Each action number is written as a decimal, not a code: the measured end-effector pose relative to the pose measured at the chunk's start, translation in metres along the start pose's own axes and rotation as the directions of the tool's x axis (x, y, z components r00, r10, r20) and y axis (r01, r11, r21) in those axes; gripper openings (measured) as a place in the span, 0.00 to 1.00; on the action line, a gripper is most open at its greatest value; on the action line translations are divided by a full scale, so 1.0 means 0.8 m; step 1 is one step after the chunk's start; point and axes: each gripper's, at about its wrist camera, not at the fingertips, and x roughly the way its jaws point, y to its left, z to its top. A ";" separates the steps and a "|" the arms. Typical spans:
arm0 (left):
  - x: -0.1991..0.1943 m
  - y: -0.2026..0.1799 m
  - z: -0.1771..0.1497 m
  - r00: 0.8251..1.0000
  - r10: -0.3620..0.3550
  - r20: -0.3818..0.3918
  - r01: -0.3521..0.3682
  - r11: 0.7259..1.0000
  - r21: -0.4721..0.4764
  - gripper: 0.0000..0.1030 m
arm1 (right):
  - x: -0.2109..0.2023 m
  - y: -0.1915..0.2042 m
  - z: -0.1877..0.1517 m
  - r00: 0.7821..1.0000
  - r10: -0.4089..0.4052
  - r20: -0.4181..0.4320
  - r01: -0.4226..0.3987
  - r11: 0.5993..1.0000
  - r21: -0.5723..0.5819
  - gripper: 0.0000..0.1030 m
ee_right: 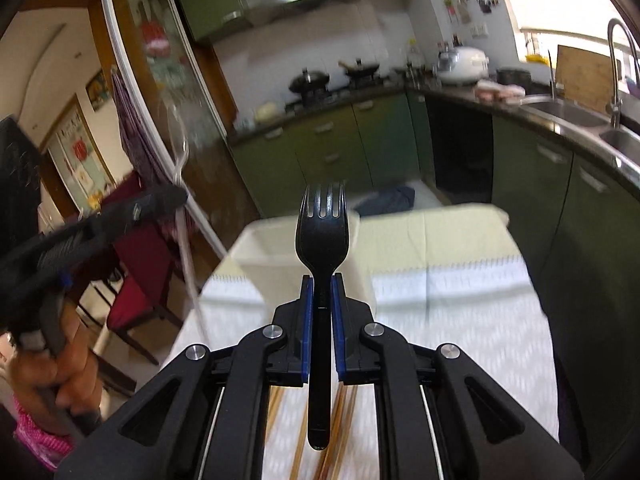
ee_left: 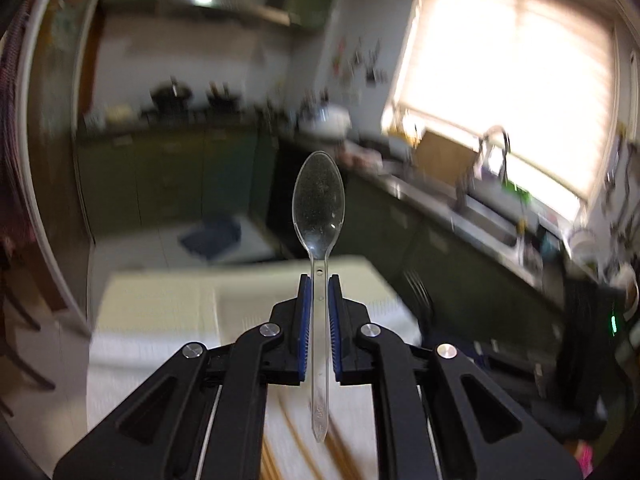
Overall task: Organize utensils
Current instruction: 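Lift the clear spoon with the left tool while the right tool grasps the black fork, then drop the spoon and fork into the white caddy, opening both tools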
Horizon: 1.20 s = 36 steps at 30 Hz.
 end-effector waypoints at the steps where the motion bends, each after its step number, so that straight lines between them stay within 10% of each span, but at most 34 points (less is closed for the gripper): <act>1: 0.008 0.005 0.014 0.998 0.004 0.057 -0.004 1.000 -0.009 0.08 | -0.002 0.000 0.007 1.000 0.003 0.026 -0.003 1.000 -0.001 0.09; 13: 0.097 0.033 0.012 0.955 0.163 0.249 -0.172 0.985 0.013 0.08 | 0.038 0.037 0.117 0.939 -0.052 0.339 0.089 0.992 -0.093 0.09; 22: 0.123 0.053 -0.039 0.968 0.182 0.172 -0.191 0.981 0.039 0.08 | 0.145 0.035 0.108 0.965 -0.079 0.249 0.114 0.985 -0.130 0.09; 36: 0.123 0.065 -0.075 0.982 0.168 0.089 -0.173 0.984 0.047 0.24 | 0.160 0.033 0.033 0.975 -0.099 0.200 0.134 0.976 -0.170 0.10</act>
